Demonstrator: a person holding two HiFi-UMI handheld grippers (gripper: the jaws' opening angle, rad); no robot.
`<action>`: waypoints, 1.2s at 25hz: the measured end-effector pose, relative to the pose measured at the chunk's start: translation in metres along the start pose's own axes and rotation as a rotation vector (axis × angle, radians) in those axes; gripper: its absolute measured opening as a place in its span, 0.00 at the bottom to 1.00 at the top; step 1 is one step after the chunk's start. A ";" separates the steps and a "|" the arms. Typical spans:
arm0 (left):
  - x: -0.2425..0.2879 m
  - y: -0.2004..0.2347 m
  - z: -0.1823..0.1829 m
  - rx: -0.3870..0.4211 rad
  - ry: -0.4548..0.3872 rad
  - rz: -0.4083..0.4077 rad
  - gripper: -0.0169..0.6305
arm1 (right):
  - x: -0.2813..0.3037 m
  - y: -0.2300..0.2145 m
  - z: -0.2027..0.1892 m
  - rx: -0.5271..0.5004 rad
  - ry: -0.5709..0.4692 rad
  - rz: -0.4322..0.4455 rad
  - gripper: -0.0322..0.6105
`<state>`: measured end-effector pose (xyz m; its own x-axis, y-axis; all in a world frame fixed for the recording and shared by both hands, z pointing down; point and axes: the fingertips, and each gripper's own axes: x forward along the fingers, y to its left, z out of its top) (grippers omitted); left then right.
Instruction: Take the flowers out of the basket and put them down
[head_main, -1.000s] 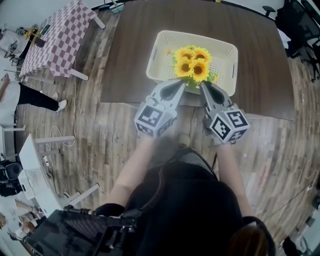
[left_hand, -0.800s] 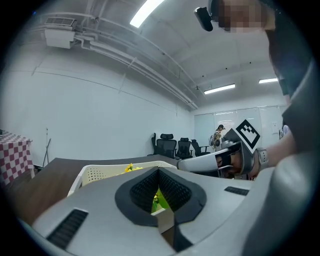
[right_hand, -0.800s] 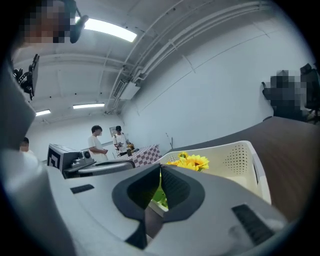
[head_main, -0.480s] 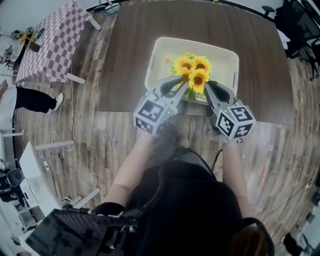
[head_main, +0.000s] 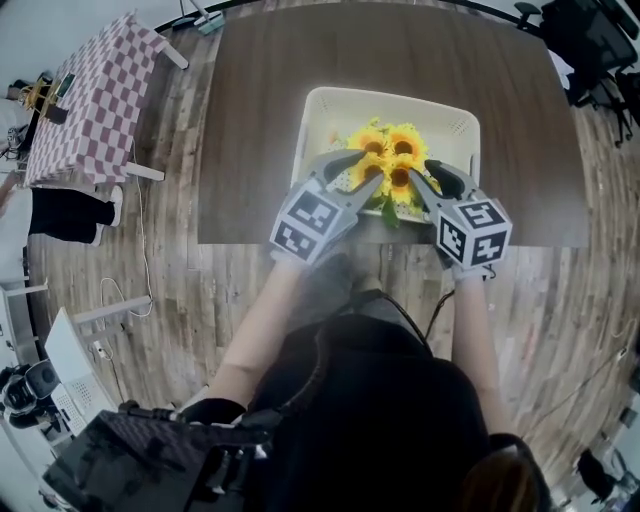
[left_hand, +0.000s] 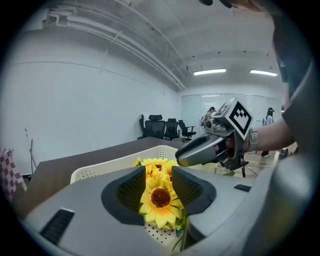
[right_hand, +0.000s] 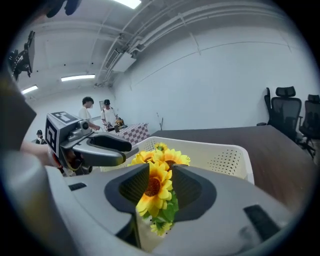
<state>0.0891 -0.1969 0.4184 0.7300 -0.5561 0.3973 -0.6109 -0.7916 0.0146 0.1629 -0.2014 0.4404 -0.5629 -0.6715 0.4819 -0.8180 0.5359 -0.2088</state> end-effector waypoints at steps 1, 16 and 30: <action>0.002 0.002 -0.002 0.003 0.016 -0.007 0.29 | 0.002 -0.001 -0.001 0.001 0.011 -0.002 0.28; 0.027 0.015 -0.021 0.046 0.177 -0.089 0.36 | 0.024 -0.016 -0.021 0.089 0.154 0.030 0.41; 0.033 0.005 -0.038 0.041 0.245 -0.112 0.27 | 0.028 -0.010 -0.024 0.151 0.158 0.118 0.16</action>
<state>0.0989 -0.2094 0.4666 0.6937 -0.3902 0.6054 -0.5135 -0.8574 0.0358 0.1582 -0.2128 0.4764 -0.6399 -0.5142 0.5711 -0.7628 0.5153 -0.3906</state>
